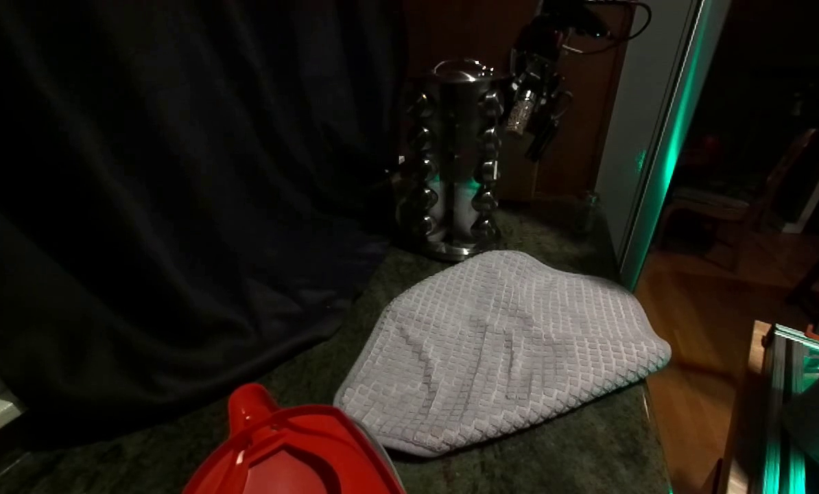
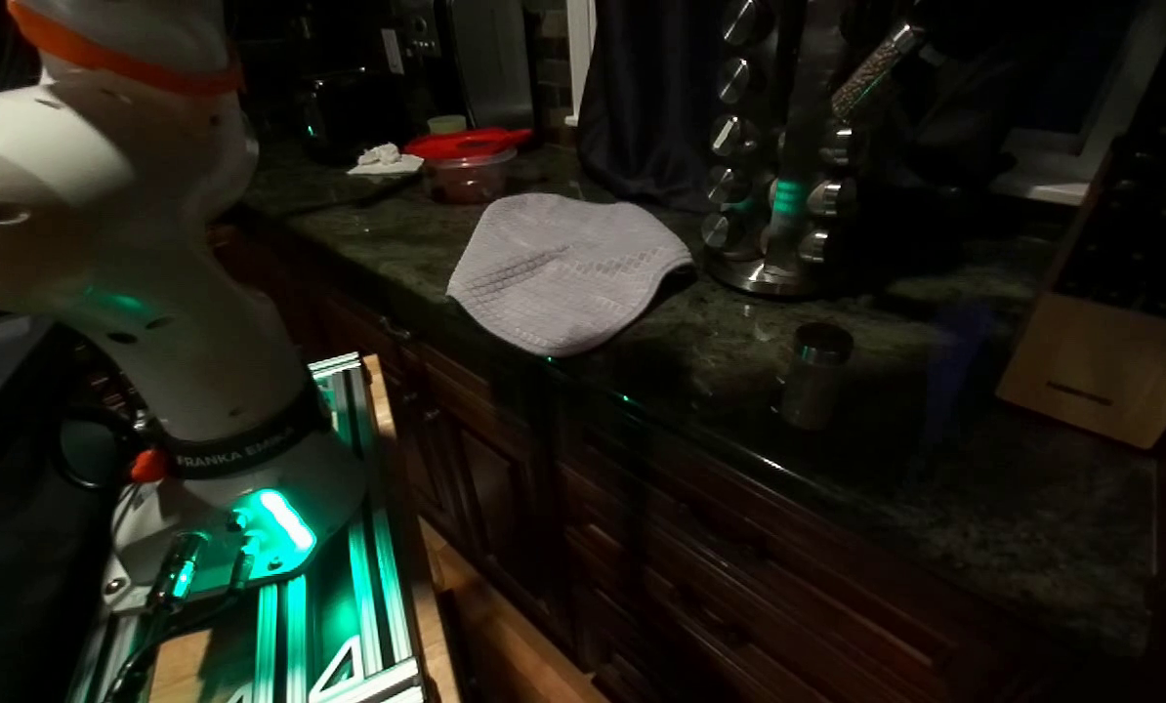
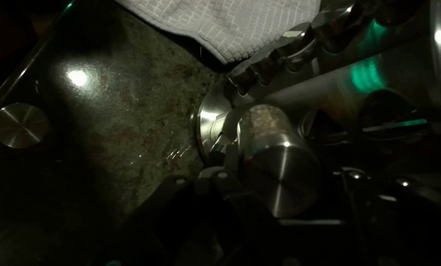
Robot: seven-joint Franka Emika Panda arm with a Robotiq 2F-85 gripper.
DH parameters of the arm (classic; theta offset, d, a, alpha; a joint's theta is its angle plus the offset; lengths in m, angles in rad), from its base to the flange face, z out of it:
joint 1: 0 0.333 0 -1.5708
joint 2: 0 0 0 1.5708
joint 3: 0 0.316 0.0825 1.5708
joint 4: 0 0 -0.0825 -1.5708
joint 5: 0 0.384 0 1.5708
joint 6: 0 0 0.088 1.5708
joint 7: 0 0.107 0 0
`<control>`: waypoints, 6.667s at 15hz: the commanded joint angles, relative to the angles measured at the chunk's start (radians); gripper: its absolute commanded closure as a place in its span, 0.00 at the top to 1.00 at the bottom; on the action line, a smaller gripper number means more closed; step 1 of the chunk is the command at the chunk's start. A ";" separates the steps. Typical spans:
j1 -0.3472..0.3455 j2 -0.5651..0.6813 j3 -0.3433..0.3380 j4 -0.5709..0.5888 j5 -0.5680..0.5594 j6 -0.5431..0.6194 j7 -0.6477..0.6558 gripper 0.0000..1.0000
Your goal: Put one jar on the silver stand.
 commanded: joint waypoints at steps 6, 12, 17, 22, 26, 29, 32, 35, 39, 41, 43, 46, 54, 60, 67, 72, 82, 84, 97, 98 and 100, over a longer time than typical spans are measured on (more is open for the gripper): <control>-0.054 0.116 0.031 0.154 0.136 -0.076 0.088 0.24; -0.061 0.166 0.048 0.188 0.171 -0.125 0.121 0.24; -0.075 0.202 0.050 0.230 0.199 -0.182 0.158 0.24; -0.089 0.232 0.053 0.261 0.240 -0.210 0.193 0.24; -0.096 0.247 0.057 0.273 0.274 -0.206 0.218 0.24; -0.099 0.259 0.062 0.279 0.286 -0.210 0.233 0.24; -0.101 0.270 0.066 0.285 0.291 -0.221 0.251 0.24; -0.102 0.274 0.069 0.283 0.295 -0.238 0.277 0.24; -0.098 0.281 0.072 0.288 0.294 -0.273 0.320 0.24; -0.095 0.285 0.072 0.292 0.294 -0.289 0.339 0.24; -0.093 0.291 0.071 0.303 0.293 -0.295 0.358 0.24; -0.090 0.289 0.072 0.304 0.297 -0.296 0.380 0.24; -0.064 0.215 0.053 0.223 0.268 -0.230 0.418 0.24; -0.056 0.156 0.038 0.151 0.264 -0.193 0.452 0.24; -0.053 0.083 0.035 0.039 0.274 -0.181 0.575 0.24; -0.049 0.018 0.032 -0.077 0.286 -0.134 0.654 0.24; 0.012 -0.164 -0.049 -0.340 0.264 0.064 0.619 0.24; 0.016 -0.188 -0.057 -0.367 0.231 0.084 0.598 0.24; -0.020 -0.204 -0.095 -0.447 0.237 0.035 0.405 0.24; -0.028 -0.206 -0.099 -0.458 0.261 0.023 0.391 0.24; -0.038 -0.204 -0.108 -0.477 0.306 0.010 0.363 0.24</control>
